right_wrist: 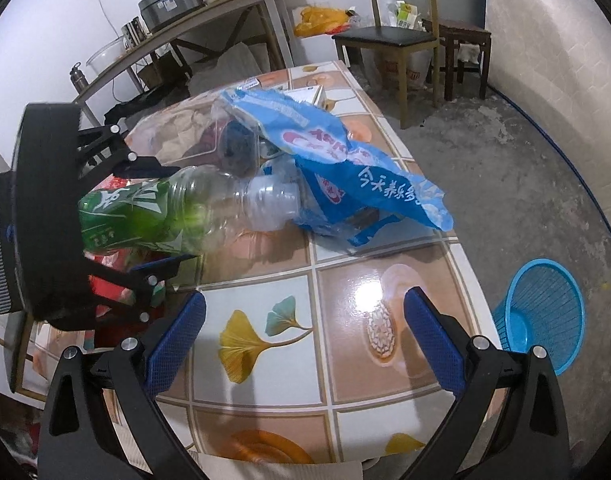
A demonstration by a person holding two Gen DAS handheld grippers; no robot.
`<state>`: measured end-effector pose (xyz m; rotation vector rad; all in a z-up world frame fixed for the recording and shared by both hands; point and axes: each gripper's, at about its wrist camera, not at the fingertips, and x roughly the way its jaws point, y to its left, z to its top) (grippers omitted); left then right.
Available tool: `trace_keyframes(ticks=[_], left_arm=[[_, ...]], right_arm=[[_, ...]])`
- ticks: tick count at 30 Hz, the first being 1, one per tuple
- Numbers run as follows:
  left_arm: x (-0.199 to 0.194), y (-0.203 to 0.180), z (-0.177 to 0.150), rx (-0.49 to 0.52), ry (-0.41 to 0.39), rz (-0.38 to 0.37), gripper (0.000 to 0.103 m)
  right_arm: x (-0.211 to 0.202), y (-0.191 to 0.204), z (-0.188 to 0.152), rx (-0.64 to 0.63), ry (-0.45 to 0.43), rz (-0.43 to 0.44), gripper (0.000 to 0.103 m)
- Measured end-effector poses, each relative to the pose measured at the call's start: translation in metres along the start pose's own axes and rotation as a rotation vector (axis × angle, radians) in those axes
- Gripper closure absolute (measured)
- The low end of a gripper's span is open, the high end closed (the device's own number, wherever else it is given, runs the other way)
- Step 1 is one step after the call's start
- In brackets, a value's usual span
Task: Collect trash
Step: 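Lift the green bottle with the left gripper off the table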
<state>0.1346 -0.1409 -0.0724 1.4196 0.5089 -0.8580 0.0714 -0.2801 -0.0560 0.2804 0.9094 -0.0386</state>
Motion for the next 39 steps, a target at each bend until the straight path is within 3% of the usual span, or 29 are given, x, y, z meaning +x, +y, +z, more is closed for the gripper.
trace_keyframes(ticks=[5, 11, 15, 21, 28, 32, 36, 39], left_arm=[[-0.034, 0.0, -0.002, -0.014, -0.036, 0.008, 0.039], [-0.078, 0.023, -0.012, -0.184, -0.079, -0.01, 0.04], [-0.108, 0.049, -0.035, -0.407, -0.097, -0.016, 0.04], [-0.148, 0.086, -0.118, -0.962, -0.143, -0.049, 0.04], [-0.142, 0.062, -0.208, -1.461, -0.13, -0.095, 0.04], [-0.131, 0.034, -0.247, -1.656, -0.111, -0.123, 0.04], [-0.108, 0.01, -0.274, -1.83, -0.08, -0.182, 0.04], [-0.098, -0.001, -0.278, -1.861, -0.065, -0.182, 0.04]], right_arm=[[-0.01, -0.001, -0.002, -0.002, -0.021, -0.007, 0.006], [-0.028, -0.001, -0.003, -0.009, -0.061, -0.005, 0.006], [-0.041, 0.001, -0.007, -0.018, -0.091, 0.005, 0.006], [-0.041, 0.008, -0.011, -0.014, -0.06, 0.071, 0.006], [-0.027, 0.032, -0.008, 0.002, 0.011, 0.226, 0.013], [-0.013, 0.053, -0.006, 0.027, 0.085, 0.339, 0.02], [0.001, 0.072, -0.002, 0.022, 0.126, 0.358, 0.028], [0.017, 0.084, 0.01, -0.003, 0.144, 0.35, 0.037]])
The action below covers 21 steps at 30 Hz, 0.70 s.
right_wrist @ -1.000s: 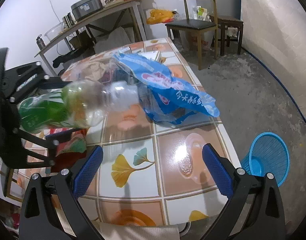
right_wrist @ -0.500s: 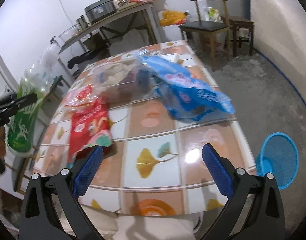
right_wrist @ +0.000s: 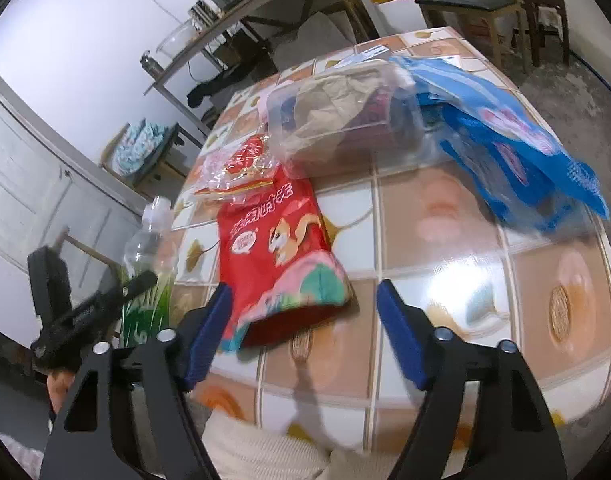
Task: Collect trash
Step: 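Lift the green bottle with the left gripper off the table, then grasp the red snack bag with the right gripper while the left holds the bottle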
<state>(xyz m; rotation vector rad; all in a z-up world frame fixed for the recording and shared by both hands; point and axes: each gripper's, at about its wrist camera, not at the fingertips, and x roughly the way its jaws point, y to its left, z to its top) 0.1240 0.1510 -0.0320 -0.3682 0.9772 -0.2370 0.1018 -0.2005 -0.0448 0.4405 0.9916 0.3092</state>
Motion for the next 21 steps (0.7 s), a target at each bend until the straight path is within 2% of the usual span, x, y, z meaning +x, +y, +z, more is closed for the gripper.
trace_keyframes(ticks=[4, 6, 8, 10, 11, 17, 21], left_arm=[[0.007, 0.001, -0.001, -0.016, 0.021, -0.018, 0.04], [0.011, -0.001, -0.001, -0.006, 0.019, -0.017, 0.04], [0.014, 0.0, -0.001, -0.006, 0.015, -0.025, 0.04], [0.015, 0.004, -0.002, -0.021, 0.017, -0.029, 0.04], [0.016, 0.006, -0.002, -0.033, 0.02, -0.032, 0.04], [0.019, 0.016, -0.004, -0.1, 0.051, -0.064, 0.04], [0.023, 0.016, -0.006, -0.116, 0.076, -0.077, 0.04]], right_arm=[[0.033, -0.003, 0.02, -0.006, 0.083, -0.043, 0.055], [0.044, -0.003, 0.022, -0.017, 0.121, -0.057, 0.061], [0.053, 0.0, 0.02, -0.047, 0.168, -0.079, 0.071], [0.056, 0.003, 0.016, -0.063, 0.202, -0.08, 0.091], [0.057, 0.004, 0.013, -0.069, 0.217, -0.075, 0.096], [0.039, -0.001, -0.002, -0.078, 0.26, -0.068, 0.1], [0.017, -0.014, 0.0, -0.028, 0.24, -0.03, 0.099]])
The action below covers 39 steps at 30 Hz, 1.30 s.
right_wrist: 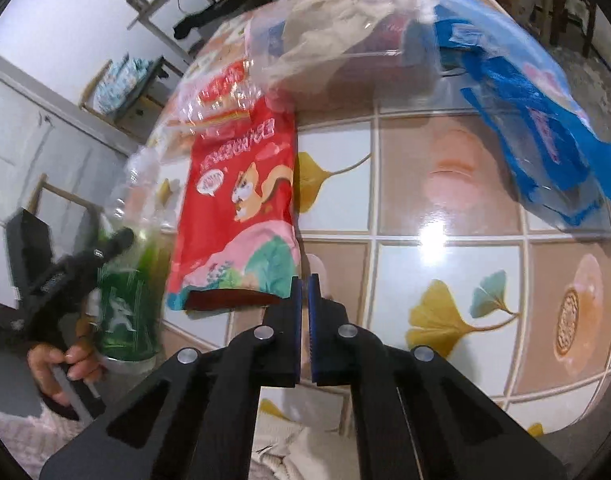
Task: Collect trash
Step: 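Grasp the red snack bag with the right gripper while the left holds the bottle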
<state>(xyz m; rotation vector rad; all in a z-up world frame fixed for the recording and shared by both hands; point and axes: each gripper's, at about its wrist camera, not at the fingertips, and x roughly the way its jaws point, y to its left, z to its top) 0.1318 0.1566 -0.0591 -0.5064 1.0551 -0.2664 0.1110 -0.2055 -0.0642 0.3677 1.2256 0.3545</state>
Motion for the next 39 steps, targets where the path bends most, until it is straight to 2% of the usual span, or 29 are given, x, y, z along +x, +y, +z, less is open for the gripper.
trace_keyframes(ticks=[2, 3, 4, 6, 9, 10, 12, 15, 19, 26, 28, 29, 31, 33, 39], left_arm=[[0.001, 0.002, 0.0, -0.009, 0.004, 0.001, 0.04], [0.001, 0.003, -0.001, -0.013, 0.008, 0.001, 0.04], [0.002, 0.004, -0.001, -0.02, 0.012, 0.0, 0.04], [0.003, 0.006, -0.001, -0.037, 0.014, 0.001, 0.04], [0.002, 0.009, -0.003, -0.067, 0.012, -0.001, 0.041], [0.002, 0.011, -0.003, -0.081, 0.013, -0.003, 0.041], [0.001, 0.013, -0.005, -0.103, 0.014, -0.012, 0.041], [0.001, 0.015, -0.007, -0.116, 0.017, -0.023, 0.041], [0.002, 0.014, -0.006, -0.119, 0.031, -0.031, 0.041], [0.004, 0.013, -0.005, -0.099, 0.054, -0.029, 0.04], [0.007, 0.011, -0.004, -0.092, 0.069, -0.032, 0.04], [0.009, 0.009, -0.004, -0.088, 0.075, -0.031, 0.04], [0.011, 0.006, -0.004, -0.073, 0.083, -0.021, 0.04], [0.012, 0.003, -0.004, -0.056, 0.095, -0.013, 0.04], [0.019, -0.011, -0.004, 0.002, 0.131, 0.026, 0.037]], right_arm=[[-0.005, -0.005, 0.006, 0.023, -0.016, 0.026, 0.096], [-0.005, -0.004, 0.012, 0.022, -0.027, 0.021, 0.087], [-0.002, -0.001, 0.019, 0.012, -0.034, 0.017, 0.068], [0.011, 0.005, 0.032, -0.016, -0.021, 0.012, 0.054], [0.044, 0.014, 0.042, -0.053, 0.05, -0.034, 0.056], [0.045, 0.02, 0.043, -0.088, 0.029, -0.061, 0.072], [0.051, 0.03, 0.041, -0.125, 0.067, -0.063, 0.092], [0.047, 0.033, 0.034, -0.167, 0.077, -0.072, 0.095], [0.03, 0.027, 0.02, -0.162, 0.096, -0.054, 0.097], [-0.011, -0.005, -0.019, -0.095, 0.111, -0.094, 0.097], [-0.017, -0.012, -0.024, -0.088, 0.093, -0.082, 0.093], [-0.02, -0.016, -0.024, -0.083, 0.073, -0.089, 0.09], [-0.02, -0.019, -0.02, -0.063, 0.05, -0.092, 0.067], [-0.019, -0.02, -0.012, -0.052, 0.016, -0.087, 0.06], [0.014, -0.013, 0.004, -0.041, 0.002, -0.141, 0.059]])
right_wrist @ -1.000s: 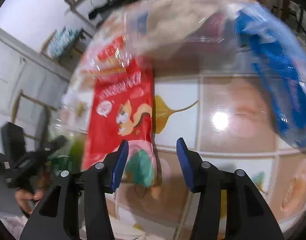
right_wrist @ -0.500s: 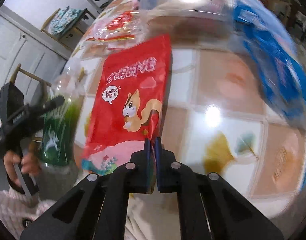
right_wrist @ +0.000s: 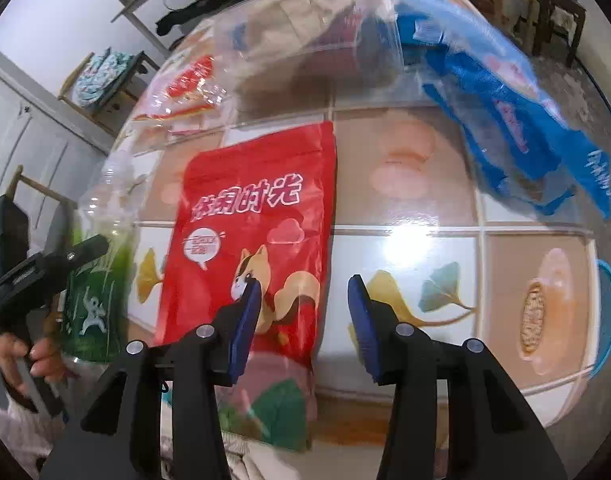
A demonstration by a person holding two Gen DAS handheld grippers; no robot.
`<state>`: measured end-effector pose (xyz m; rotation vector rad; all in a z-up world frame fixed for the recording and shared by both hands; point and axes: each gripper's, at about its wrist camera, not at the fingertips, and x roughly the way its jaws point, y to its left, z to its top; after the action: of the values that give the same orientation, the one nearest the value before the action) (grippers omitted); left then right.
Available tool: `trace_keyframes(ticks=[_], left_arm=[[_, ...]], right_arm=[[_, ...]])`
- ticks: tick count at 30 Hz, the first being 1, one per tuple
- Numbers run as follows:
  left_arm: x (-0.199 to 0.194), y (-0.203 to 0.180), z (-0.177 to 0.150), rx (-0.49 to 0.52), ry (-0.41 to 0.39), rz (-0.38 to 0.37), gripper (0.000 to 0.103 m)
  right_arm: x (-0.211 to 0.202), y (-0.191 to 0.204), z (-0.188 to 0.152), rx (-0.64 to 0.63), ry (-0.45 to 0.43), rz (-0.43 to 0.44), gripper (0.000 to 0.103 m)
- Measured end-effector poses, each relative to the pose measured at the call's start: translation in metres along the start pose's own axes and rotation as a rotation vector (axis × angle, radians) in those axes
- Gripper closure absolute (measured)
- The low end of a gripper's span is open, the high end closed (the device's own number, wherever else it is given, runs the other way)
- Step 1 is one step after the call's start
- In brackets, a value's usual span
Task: Collect trash
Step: 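Grasp the red snack bag with the right gripper while the left holds the bottle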
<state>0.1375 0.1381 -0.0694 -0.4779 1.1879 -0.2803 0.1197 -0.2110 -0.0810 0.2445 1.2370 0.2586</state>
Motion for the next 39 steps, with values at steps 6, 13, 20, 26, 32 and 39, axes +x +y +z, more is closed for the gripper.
trace_keyframes(ticks=[6, 13, 20, 26, 32, 39], left_arm=[[0.004, -0.013, -0.003, 0.081, 0.021, 0.063, 0.037], [0.008, -0.023, -0.009, 0.151, 0.019, 0.105, 0.039], [0.01, -0.024, -0.009, 0.172, 0.014, 0.089, 0.046], [0.009, -0.022, -0.011, 0.167, -0.001, 0.081, 0.047], [0.008, -0.022, -0.012, 0.168, -0.014, 0.074, 0.047], [0.007, -0.02, -0.013, 0.173, -0.028, 0.059, 0.047]], right_arm=[[0.004, 0.017, -0.003, -0.06, -0.024, -0.094, 0.078], [0.006, 0.028, -0.007, -0.131, -0.044, -0.189, 0.096], [-0.001, 0.023, -0.007, -0.099, -0.075, -0.155, 0.102], [-0.03, 0.005, -0.012, -0.026, -0.149, -0.145, 0.102], [-0.052, -0.013, -0.017, 0.03, -0.195, -0.119, 0.102], [-0.044, -0.002, -0.028, 0.03, -0.157, -0.006, 0.055]])
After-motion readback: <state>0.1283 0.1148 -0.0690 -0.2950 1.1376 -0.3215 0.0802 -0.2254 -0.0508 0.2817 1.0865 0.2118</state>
